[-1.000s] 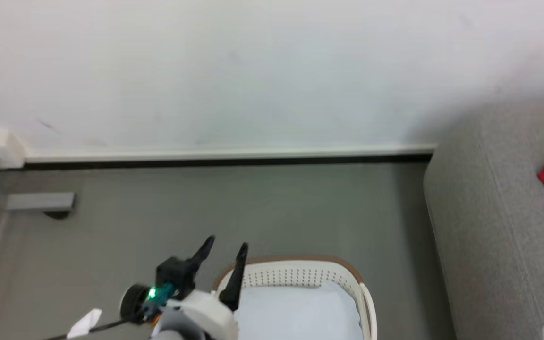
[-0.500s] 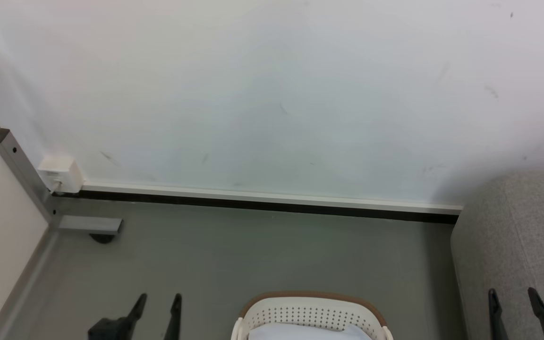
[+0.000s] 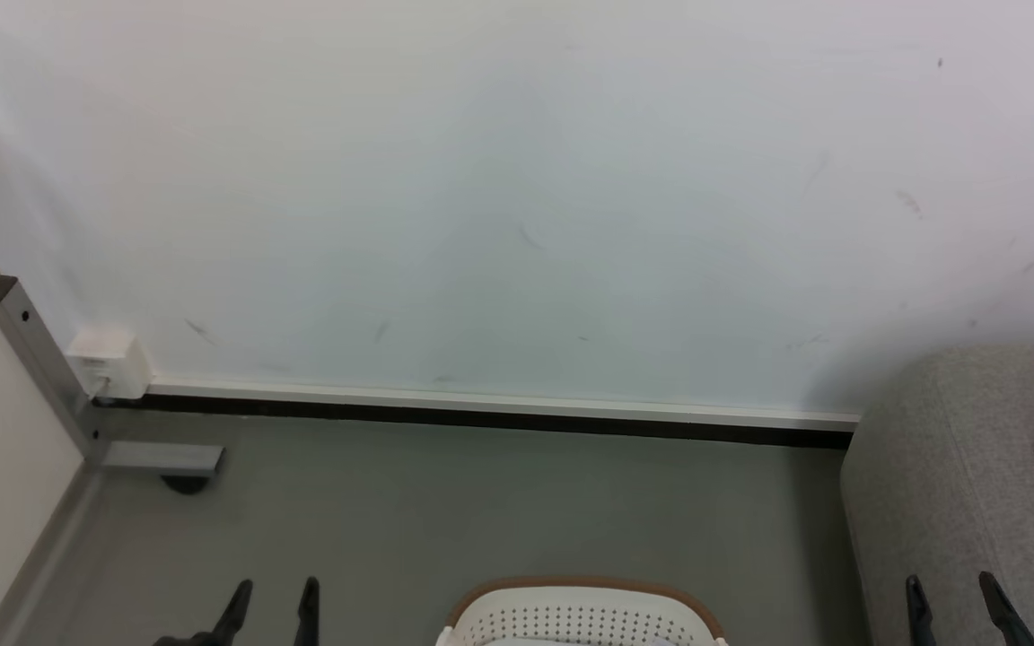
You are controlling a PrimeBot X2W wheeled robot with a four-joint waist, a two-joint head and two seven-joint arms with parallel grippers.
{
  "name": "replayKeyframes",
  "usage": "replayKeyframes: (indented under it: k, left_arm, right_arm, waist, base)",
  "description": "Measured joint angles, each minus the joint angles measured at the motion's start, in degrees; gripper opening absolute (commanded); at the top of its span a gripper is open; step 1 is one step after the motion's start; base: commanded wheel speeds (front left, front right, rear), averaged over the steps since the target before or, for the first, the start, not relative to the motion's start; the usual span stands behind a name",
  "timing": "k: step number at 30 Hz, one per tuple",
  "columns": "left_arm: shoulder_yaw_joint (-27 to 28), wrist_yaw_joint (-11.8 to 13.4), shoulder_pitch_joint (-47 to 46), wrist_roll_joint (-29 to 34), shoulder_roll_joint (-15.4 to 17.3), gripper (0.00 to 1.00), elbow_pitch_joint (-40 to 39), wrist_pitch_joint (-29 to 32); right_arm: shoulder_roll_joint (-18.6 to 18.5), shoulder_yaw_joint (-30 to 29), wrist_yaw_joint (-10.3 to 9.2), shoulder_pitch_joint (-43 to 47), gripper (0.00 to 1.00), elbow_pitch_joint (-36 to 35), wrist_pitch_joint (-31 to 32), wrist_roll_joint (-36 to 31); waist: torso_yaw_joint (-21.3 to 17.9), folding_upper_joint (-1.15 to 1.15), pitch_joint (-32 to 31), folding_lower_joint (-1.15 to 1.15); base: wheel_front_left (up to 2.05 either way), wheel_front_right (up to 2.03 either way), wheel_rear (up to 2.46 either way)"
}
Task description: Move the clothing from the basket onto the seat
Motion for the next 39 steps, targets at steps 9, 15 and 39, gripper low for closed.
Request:
replayKeyframes:
  k: [9,15,39]
  left_arm:
    - [2.43,-3.19,-0.77,3.42,-2.50,1.00,3.11,0.00]
    - [3.90,-4.90,-2.44,4.82,-3.28,1.00,5.60,0.00]
    - [7.09,-6.10,-1.91,-4.11,-5.45,0.00,8.79,3.53]
  right_arm:
    - [0.00,-0.54,0.00,-4.58,1.00,4.06,0.00,-2.46]
    - [-0.03,-0.59,0.00,-5.08,1.00,5.73,0.00,-3.30]
    - [0.98,0.25,0.01,-4.42,0.00,9.61,3.53,8.72]
  waist:
    - [-0.93,0.00,-0.25,0.01]
    - [-0.27,0.00,-0.55,0.00]
    - [-0.45,0.00,0.00,0.00]
  base:
    - [0.00,0.00,0.00]
    - [0.00,0.00,0.00]
    - [0.00,0.00,0.00]
